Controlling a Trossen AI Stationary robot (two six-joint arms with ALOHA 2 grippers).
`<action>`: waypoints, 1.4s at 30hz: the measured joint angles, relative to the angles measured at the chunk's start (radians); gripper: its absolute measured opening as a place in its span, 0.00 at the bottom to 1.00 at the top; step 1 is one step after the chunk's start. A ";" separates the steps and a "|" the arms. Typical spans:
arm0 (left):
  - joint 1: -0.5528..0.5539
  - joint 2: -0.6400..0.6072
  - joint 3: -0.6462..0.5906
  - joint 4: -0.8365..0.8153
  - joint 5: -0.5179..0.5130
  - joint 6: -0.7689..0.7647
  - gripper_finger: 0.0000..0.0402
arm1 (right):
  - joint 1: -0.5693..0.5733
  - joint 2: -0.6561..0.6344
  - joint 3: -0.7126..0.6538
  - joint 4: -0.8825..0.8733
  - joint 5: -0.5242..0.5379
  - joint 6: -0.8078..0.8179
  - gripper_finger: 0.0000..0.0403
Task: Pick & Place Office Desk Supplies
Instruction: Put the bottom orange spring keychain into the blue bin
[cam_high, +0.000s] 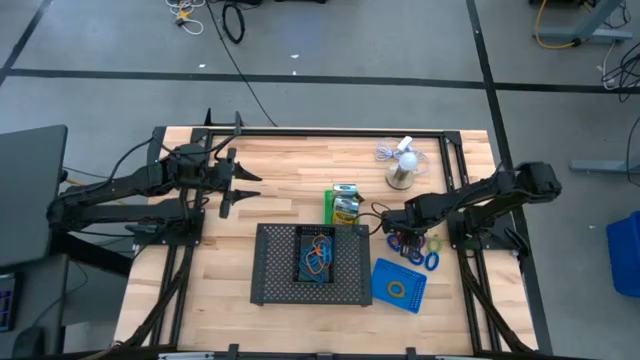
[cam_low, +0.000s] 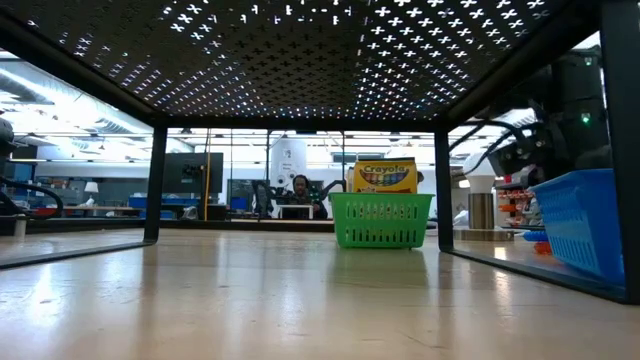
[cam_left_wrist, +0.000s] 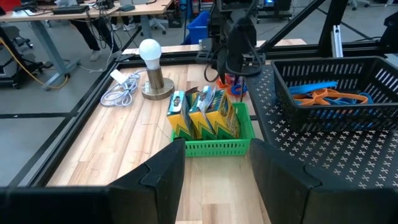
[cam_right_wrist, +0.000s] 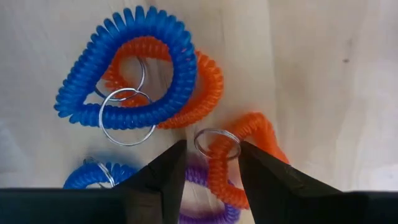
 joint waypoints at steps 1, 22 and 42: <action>0.000 0.000 0.000 0.000 0.000 0.000 0.47 | 0.001 0.007 0.001 0.003 0.001 0.000 0.38; 0.000 0.000 0.000 0.003 0.000 0.001 0.47 | 0.122 -0.002 0.122 -0.119 0.046 0.186 0.03; 0.000 0.000 0.000 0.003 0.000 0.018 0.47 | 0.438 -0.001 0.459 -0.285 0.033 0.463 0.03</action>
